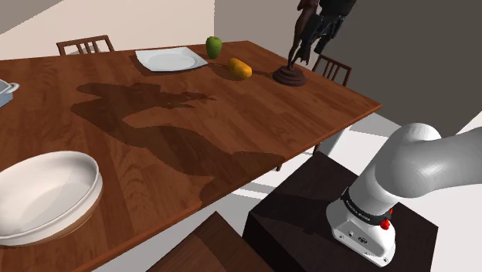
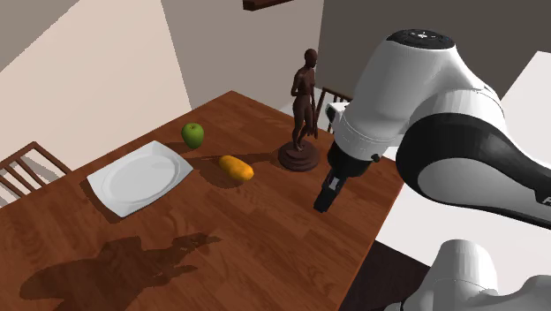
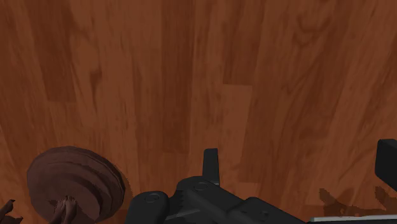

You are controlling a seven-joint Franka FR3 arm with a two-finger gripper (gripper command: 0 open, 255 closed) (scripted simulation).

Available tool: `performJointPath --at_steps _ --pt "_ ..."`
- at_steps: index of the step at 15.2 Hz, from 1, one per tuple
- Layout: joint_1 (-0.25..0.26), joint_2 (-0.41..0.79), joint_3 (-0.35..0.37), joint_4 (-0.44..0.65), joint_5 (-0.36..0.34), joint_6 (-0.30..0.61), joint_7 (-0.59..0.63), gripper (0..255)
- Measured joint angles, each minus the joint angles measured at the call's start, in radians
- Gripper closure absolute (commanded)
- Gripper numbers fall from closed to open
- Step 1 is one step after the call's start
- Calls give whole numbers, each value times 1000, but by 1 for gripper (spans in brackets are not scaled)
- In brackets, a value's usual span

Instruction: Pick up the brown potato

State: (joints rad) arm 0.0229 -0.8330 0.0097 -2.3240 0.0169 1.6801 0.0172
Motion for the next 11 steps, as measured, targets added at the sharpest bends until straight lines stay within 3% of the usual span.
performJointPath --at_steps 3,11 --pt "-3 48 2 16 -2 26 5 0" --pt "-27 347 -9 152 -24 153 11 0"
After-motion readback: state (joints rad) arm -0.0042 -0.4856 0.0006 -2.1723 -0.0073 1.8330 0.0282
